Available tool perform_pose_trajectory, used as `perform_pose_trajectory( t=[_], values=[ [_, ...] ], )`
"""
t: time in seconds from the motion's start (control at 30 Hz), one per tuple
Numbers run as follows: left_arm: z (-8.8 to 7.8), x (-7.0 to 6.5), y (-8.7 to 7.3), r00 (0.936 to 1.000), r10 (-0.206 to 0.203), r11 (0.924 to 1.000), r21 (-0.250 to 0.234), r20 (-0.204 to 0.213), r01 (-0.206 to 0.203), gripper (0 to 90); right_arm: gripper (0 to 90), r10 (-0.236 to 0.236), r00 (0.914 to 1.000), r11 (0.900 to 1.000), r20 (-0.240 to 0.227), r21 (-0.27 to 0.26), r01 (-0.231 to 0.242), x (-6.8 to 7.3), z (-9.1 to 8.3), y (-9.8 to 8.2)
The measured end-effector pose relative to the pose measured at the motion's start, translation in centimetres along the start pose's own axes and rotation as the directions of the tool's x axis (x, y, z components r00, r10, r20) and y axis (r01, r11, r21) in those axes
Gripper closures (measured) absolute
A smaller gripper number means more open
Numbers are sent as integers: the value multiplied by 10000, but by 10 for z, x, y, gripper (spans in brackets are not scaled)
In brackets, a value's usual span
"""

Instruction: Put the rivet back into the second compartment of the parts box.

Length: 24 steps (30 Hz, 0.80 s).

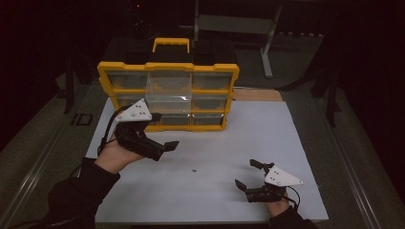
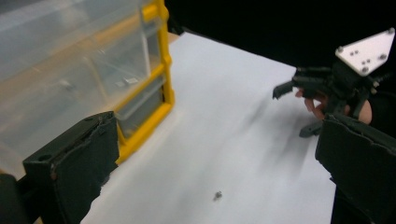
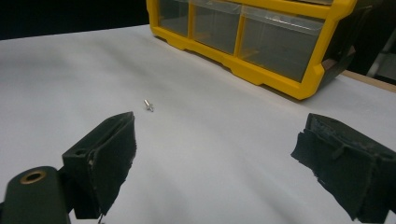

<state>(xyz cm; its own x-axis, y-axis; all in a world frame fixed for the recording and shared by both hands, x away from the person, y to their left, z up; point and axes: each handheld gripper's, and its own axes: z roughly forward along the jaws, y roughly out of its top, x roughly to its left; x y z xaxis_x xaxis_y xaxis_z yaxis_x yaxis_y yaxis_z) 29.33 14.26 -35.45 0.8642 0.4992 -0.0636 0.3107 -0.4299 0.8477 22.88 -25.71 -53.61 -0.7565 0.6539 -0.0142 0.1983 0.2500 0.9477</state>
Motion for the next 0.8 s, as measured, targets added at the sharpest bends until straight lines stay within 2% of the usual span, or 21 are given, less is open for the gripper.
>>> perform_pose_trajectory(
  t=[0.33, 0.5, 0.53, 0.57, 0.63, 0.8],
  values=[
    [28, -6, -23, 9963, 266, 9995, 173, 823, -281, 0, 106, 30, 10000, 10000, 4, 1, -30, 0, 0, 0],
    [45, -6, -34, 9890, 491, 9984, 220, 1393, -527, 0, 106, 2, 10000, 10000, -4, -5, -2, 0, 0, 0],
    [45, -6, -34, 9890, 491, 9984, 220, 1393, -527, 0, 106, 2, 10000, 10000, -4, -5, -2, 0, 0, 0],
    [51, -6, -39, 9854, 574, 9976, 298, 1602, -629, 0, 106, -11, 10000, 10000, 7, -9, 11, 0, -1, 0],
    [57, -5, -44, 9824, 573, 9975, 312, 1780, -639, 0, 106, 11, 10000, 10000, 27, -37, -11, -1, -1, 0],
    [71, -2, -55, 9772, 601, 9970, 360, 2035, -689, 0, 106, 18, 10000, 10000, 1, 7, -18, 0, 0, 0]
  ],
)
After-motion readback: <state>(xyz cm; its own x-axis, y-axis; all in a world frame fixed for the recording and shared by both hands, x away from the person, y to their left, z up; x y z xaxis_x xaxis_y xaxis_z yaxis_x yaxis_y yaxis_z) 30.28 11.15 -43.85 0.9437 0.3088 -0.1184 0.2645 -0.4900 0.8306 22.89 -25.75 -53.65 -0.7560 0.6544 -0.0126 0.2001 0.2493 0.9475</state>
